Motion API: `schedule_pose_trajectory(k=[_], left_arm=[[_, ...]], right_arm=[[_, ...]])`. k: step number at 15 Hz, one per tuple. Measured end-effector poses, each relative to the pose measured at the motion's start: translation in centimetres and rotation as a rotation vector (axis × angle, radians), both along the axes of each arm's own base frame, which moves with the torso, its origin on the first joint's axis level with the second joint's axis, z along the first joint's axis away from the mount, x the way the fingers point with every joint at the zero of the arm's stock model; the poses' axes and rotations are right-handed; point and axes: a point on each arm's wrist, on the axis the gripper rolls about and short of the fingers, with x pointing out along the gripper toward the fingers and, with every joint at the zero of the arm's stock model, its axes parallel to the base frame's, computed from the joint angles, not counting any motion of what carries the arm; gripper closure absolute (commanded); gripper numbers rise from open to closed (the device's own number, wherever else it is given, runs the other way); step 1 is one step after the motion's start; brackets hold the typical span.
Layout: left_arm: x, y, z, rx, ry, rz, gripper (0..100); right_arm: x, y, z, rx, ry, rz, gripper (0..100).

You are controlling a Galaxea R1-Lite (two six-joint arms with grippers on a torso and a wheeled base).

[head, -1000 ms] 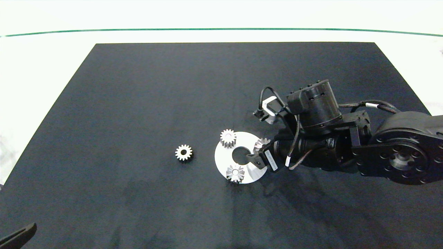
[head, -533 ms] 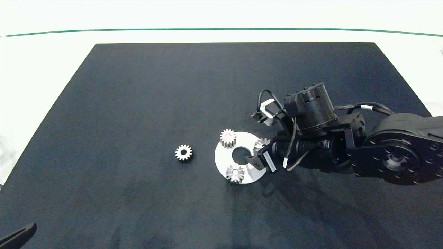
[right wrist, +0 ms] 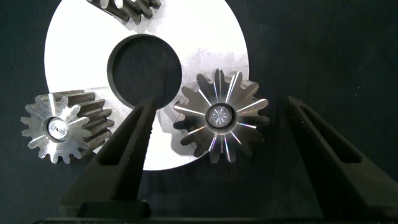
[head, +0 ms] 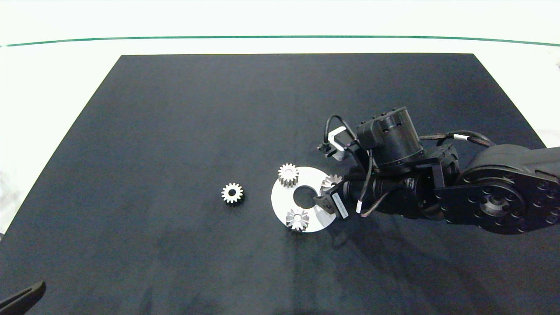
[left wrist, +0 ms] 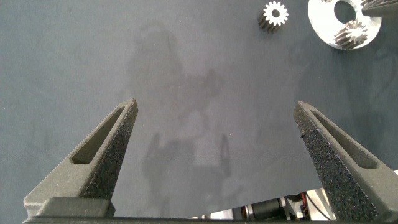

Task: Remove an incorrectly installed larger gear and replace it with the correct smaller gear

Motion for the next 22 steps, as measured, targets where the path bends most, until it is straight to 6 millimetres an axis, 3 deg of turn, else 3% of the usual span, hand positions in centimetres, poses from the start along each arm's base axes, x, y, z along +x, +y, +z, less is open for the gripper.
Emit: schedule_pose_trajectory(k=[22], left_arm=[[-0.57,0.14,-0.09,-0.005,-0.02,-0.003,0]], right_arm=[[0.82,0.39,-0.79,0.044,0.005,-0.047,64]])
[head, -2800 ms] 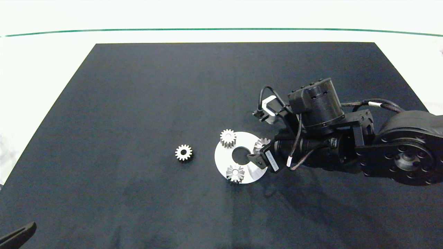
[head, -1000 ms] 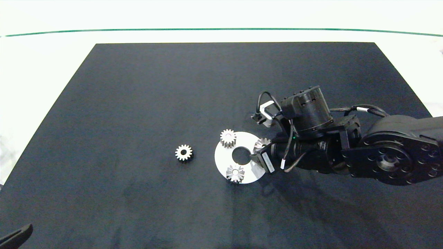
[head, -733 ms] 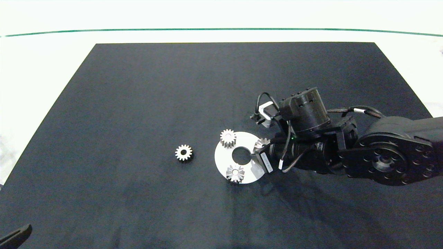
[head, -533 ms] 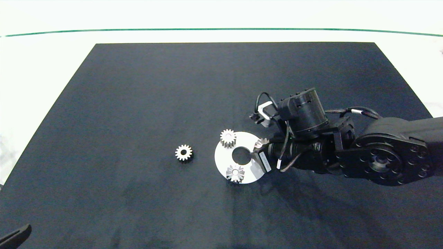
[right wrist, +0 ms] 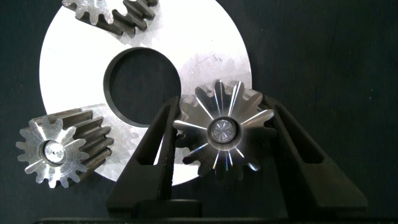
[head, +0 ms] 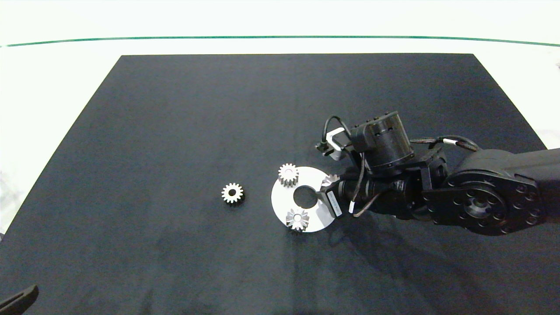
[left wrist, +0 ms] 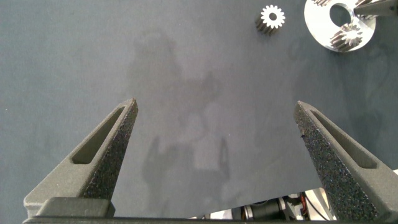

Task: Remove an incorrectly installed larger gear and replace it with the correct smaller gear

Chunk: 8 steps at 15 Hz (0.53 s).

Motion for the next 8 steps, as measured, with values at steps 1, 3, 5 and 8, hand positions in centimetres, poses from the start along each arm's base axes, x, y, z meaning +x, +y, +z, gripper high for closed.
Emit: schedule_pose_trajectory(k=[1,3,5,8], left_arm=[[0.0,0.0,0.0,-0.001,0.0,0.0,0],[0.01,0.0,-0.05,0.0,0.002,0.0,0],[0.03,-0.01,-0.11,0.001,0.004,0.0,0],[0.04,-0.01,-0.13,0.001,0.005,0.0,0]], right_arm=[[0.0,0.0,0.0,0.0,0.0,-0.001,67],[-0.01,-0.02,-0.02,0.0,0.001,-0.002,69],[-0.04,-0.04,-0.01,-0.001,0.001,-0.001,69],[-0.18,-0.06,0.18,0.001,-0.002,0.0,69]])
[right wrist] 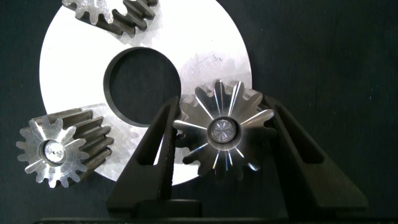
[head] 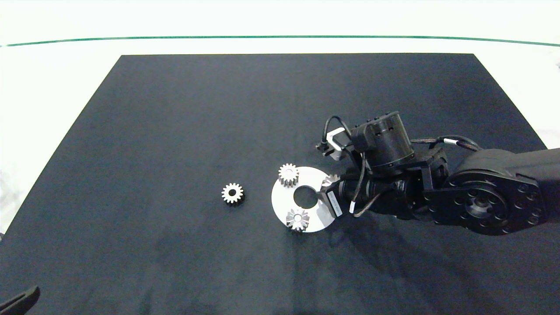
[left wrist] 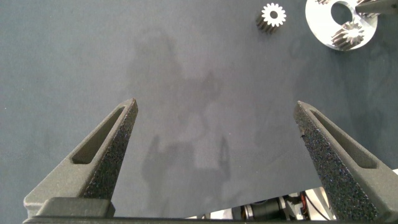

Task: Remove an incorrectly installed larger gear and replace it with the correct smaller gear

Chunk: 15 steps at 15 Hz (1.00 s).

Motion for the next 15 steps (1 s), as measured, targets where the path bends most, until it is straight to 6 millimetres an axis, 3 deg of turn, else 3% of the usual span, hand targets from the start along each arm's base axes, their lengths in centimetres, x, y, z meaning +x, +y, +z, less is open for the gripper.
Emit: schedule_pose_trajectory(k=[15], left_arm=[[0.1,0.0,-0.2,0.001,0.006,0.0,0]], right_arm=[[-0.8,-0.4,1.6,-0.024,-0.047,0.04,69]])
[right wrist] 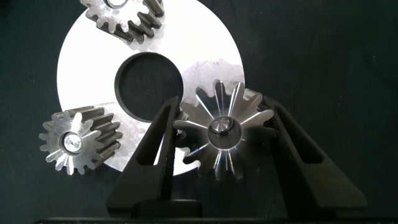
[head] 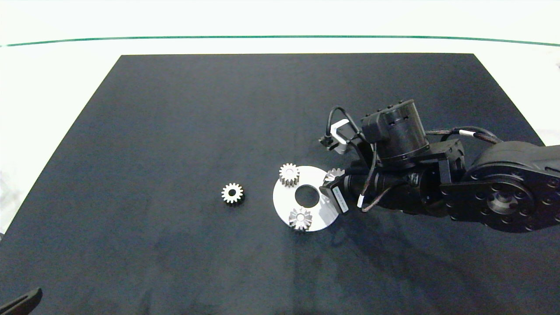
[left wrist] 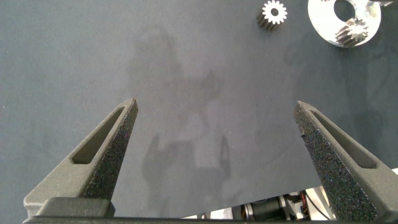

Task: Remove an incorrectly installed larger gear and replace it with the correct smaller gear

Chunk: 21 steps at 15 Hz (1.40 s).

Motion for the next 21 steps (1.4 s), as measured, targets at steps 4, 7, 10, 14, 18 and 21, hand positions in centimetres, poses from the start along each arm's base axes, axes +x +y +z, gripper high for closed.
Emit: schedule_pose_trajectory(k=[4,7,10,14,18,21], left_arm=[[0.0,0.0,0.0,0.0,-0.002,0.001,0],[-0.1,0.0,0.0,-0.001,-0.004,0.004,0],[-0.2,0.1,0.0,-0.002,-0.008,0.007,0],[-0.4,0.1,0.0,-0.003,-0.017,0.008,0],[-0.5,0.2,0.0,-0.002,-0.022,0.011,0],[-0.6,0.2,-0.1,-0.001,-0.021,0.012,0]], right_arm=[[-0.3,-0.2,0.5,0.012,-0.01,0.002,69],[-0.4,-0.5,0.9,0.025,-0.018,-0.004,69],[-0.1,-1.5,1.4,0.038,-0.028,-0.034,69],[1.1,-5.1,2.1,0.043,-0.017,-0.144,69],[2.3,-10.2,3.0,0.079,-0.009,-0.248,69],[2.8,-13.2,2.8,0.098,0.005,-0.304,69]])
